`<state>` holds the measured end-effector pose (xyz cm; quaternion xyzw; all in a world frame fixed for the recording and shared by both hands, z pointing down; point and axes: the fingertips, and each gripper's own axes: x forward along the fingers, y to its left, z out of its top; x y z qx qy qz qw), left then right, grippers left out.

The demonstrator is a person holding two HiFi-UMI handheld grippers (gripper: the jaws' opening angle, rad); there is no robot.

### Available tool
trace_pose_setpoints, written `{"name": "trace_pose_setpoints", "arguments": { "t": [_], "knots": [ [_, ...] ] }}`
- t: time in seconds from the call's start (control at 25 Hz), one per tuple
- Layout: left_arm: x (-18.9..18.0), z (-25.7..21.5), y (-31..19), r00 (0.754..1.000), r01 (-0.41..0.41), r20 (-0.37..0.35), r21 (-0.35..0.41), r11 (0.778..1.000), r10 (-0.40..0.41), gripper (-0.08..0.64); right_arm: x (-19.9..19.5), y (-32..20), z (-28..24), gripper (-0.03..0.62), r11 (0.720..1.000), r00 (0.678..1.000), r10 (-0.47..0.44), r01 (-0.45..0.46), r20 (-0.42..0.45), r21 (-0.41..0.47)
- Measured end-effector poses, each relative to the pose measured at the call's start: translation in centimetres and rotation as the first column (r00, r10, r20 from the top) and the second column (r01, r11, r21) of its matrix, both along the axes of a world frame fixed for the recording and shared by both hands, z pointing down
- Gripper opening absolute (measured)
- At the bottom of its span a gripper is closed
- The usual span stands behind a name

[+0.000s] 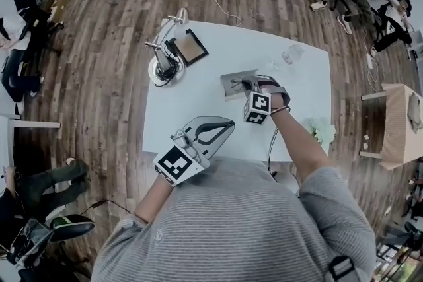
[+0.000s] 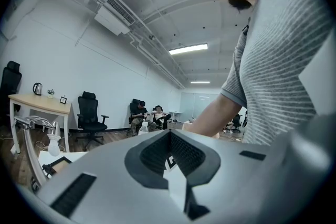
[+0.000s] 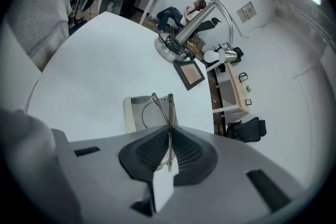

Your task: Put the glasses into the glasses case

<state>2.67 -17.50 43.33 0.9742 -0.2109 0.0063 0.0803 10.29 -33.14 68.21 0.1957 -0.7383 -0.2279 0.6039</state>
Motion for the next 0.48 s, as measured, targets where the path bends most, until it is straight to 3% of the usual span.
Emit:
{"name": "trace_pose_setpoints", "arguments": {
  "t": [0.48],
  "knots": [
    [-0.3,0.5,-0.4,1.000,0.006,0.010,-0.015,1.000,-0.006,0.012,-0.6,-0.2,2.3,0.026,0.997,0.994,-0.029,0.037,-0.106,0.068]
  ]
}}
